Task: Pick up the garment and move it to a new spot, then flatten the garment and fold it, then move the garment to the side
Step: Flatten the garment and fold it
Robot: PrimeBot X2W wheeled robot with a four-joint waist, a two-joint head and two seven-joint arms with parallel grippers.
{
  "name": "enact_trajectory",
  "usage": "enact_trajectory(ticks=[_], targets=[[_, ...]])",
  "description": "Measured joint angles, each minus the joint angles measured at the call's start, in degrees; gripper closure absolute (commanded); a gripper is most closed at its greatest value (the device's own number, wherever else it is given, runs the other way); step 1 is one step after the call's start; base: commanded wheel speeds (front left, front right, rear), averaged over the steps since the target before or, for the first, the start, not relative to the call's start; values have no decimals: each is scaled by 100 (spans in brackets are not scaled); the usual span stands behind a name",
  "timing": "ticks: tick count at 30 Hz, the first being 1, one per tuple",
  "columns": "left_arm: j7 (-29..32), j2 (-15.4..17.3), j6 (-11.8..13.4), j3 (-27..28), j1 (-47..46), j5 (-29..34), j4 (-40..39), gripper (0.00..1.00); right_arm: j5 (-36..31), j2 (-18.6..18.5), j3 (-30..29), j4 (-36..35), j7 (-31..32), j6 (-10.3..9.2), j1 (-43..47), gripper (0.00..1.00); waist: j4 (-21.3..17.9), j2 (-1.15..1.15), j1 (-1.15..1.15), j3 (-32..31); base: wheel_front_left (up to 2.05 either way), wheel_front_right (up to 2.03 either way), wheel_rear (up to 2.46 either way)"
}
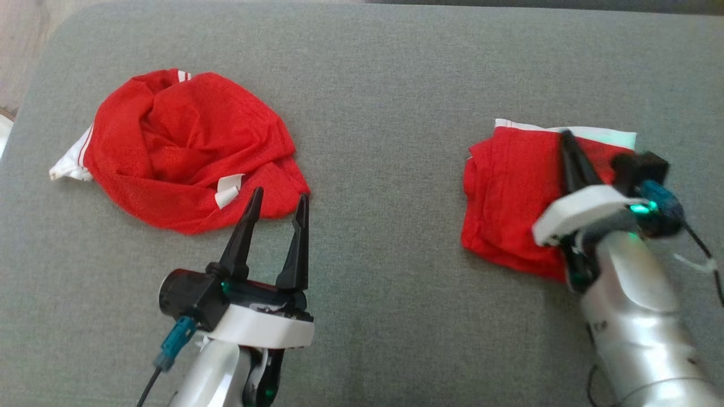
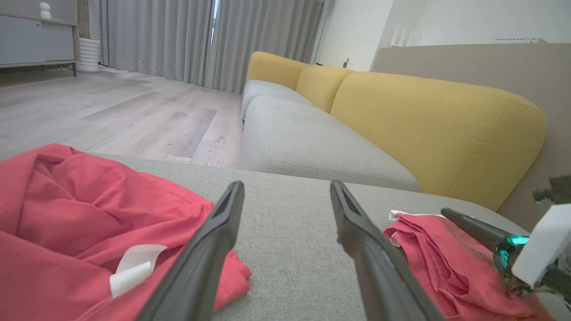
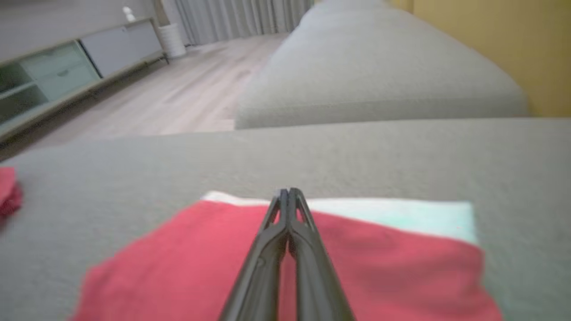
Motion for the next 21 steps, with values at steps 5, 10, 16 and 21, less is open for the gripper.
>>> enact_trajectory(ticks=[5,10,16,21], targets=[[0,1,43,-5,0,-2,1,0,717,3,1226,-232,-48,0,-35,100,-10,0,0,-55,0,0,0],[0,1,47,-26,1,-51,2,0,1078,-2,2128,365,322,0,8,100,-34,0,0,-103,0,0,0],[0,1,52,21,2,-49,23,0,1546,2,2653,434,264,1,7,100,-189,0,0,-153,0,0,0],[0,0,52,111,10,-49,22,0,1601,2,2455,404,7,0,9,100,-398,0,0,-281,0,0,0]])
